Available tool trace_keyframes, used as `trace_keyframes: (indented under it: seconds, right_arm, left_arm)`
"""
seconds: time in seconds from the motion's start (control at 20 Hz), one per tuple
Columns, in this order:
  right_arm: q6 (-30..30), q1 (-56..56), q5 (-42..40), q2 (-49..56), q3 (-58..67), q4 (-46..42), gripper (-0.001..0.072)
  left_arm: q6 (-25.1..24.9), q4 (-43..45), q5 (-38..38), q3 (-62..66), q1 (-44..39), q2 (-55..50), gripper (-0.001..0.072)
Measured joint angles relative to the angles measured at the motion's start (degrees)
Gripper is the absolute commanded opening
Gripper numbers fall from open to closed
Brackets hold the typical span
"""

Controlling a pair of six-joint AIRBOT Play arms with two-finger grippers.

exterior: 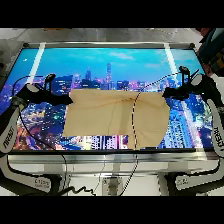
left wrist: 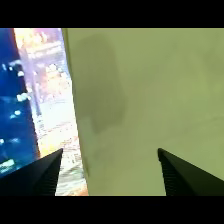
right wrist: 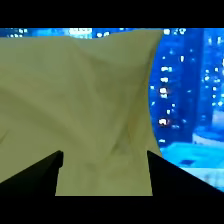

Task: Fold the clothes and pants, and hang the long-sleeved shirts on hangers.

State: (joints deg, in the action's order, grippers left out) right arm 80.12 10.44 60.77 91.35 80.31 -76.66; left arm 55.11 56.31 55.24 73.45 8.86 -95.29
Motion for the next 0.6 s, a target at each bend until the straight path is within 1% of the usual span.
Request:
trace_keyframes:
  seconds: [0.1, 0.2, 0.25, 0.3, 0.35, 0.4, 0.45, 0.5, 0.55, 0.6]
  right_arm:
    - [0.09, 0.35, 1.88, -0.52, 1.51, -1.99, 0.0474]
    - [0.22, 1.42, 4.44, -2.10, 3.28, -3.45, 0.0439]
    - [0.24, 2.16, 6.08, -3.39, 3.87, -4.24, 0.0437]
    - [0.20, 2.93, 7.52, -4.98, 4.31, -4.52, 0.0436]
    - [-0.20, 3.74, 8.83, -6.86, 4.68, -4.57, 0.0402]
    - [-0.90, 4.74, 10.54, -9.05, 4.83, -4.74, 0.0377]
    - [-1.64, 5.84, 12.57, -11.52, 4.96, -5.16, 0.0377]
    - [-2.49, 6.91, 14.40, -13.97, 4.79, -5.35, 0.0367]
    - [-3.34, 8.13, 16.68, -16.87, 3.98, -5.40, 0.0328]
    - [-4.11, 9.29, 17.99, -19.74, 2.51, -5.31, 0.0318]
  left_arm:
    - [0.02, 0.17, 2.29, 1.07, 0.57, 0.96, 0.0686]
    - [0.11, 0.44, 4.85, 2.25, 1.95, 3.45, 0.0685]
    - [0.20, 0.46, 6.49, 2.67, 2.93, 5.38, 0.0670]
    - [0.22, 0.50, 7.69, 2.95, 3.98, 7.39, 0.0600]
    - [0.28, 0.63, 8.87, 3.17, 5.18, 9.55, 0.0567]
    - [0.48, 0.63, 10.36, 3.32, 6.56, 12.00, 0.0567]
    - [0.61, 0.63, 11.67, 3.41, 7.87, 14.23, 0.0564]
    - [0.81, 0.66, 13.42, 3.48, 9.35, 16.55, 0.0477]
    - [1.42, 0.66, 15.04, 3.50, 10.75, 18.47, 0.0376]
    - [1.62, 0.66, 16.72, 3.15, 12.31, 20.35, 0.0355]
